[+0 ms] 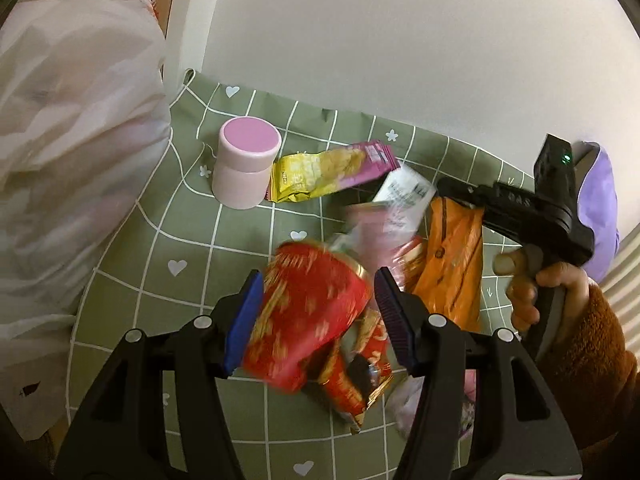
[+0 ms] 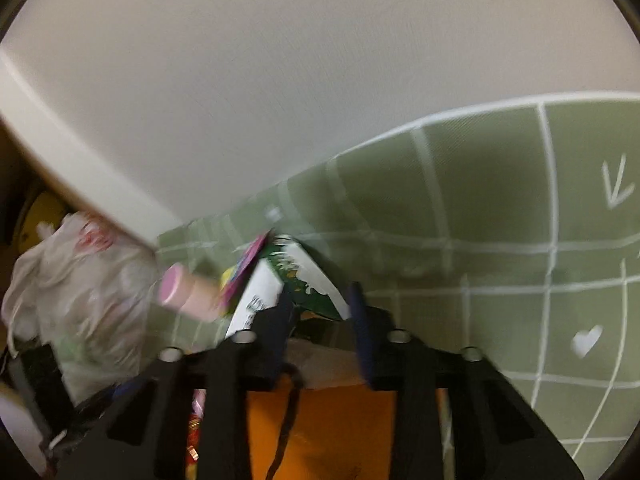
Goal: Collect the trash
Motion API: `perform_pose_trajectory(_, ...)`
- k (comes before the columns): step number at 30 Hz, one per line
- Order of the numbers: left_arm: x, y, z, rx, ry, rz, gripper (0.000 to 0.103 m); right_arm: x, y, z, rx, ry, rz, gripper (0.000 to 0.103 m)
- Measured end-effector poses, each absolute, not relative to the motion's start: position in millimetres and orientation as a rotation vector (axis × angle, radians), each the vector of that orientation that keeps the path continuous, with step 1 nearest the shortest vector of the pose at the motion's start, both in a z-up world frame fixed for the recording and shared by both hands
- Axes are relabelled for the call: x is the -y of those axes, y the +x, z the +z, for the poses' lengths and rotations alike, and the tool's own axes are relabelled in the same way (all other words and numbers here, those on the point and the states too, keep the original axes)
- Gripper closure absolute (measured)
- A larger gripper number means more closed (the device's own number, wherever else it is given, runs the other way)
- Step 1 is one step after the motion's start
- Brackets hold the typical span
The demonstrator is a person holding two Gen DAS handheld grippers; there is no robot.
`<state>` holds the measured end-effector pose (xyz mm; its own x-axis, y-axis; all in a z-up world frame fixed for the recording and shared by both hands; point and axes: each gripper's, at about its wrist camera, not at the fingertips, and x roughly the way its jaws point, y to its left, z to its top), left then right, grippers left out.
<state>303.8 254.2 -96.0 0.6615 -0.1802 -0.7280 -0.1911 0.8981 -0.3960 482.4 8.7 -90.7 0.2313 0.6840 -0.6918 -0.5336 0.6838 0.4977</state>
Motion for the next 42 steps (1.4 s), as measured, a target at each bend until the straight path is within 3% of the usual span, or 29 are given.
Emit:
perform_pose_trajectory(8, -238, 318, -91, -0.845, -0.370, -0.031, 0.048, 23, 441, -70, -0.959, -0.129, 0.684, 0.090)
perform_pose_trajectory(13, -235, 320, -90, -0.842, -0.372, -0.045, 0.048, 62, 426, -51, -0.887, -0.048, 0.658, 0.088)
perform_pose_trajectory(15, -232, 327, -82, -0.826, -0.355, -0.064, 0.048, 66, 420, -50, -0.878, -0.021, 0.653, 0.070)
perform_pose_trajectory(16, -229, 332, -78, -0.817, -0.334, -0.081, 0.044, 70, 416, -49, -0.869, -0.001, 0.659, 0.067)
perform_pose_trajectory(18, -218, 350, -73, -0.833, -0.276, -0.146, 0.039, 76, 407, -46, -0.854, 0.014, 0.649, 0.067)
perform_pose_trajectory(27, -170, 450, -105, -1.032, -0.066, -0.244, 0.038, 131, 379, -41, -0.840, 0.084, 0.557, 0.067)
perform_pose_trajectory(36, -155, 500, -126, -1.163, -0.018, -0.206, 0.043, 156, 357, -42, -0.847, 0.059, 0.510, 0.067)
perform_pose_trajectory(42, -162, 469, -61, -0.971, -0.080, -0.216, 0.044, 148, 350, -40, -0.832, 0.029, 0.554, 0.067)
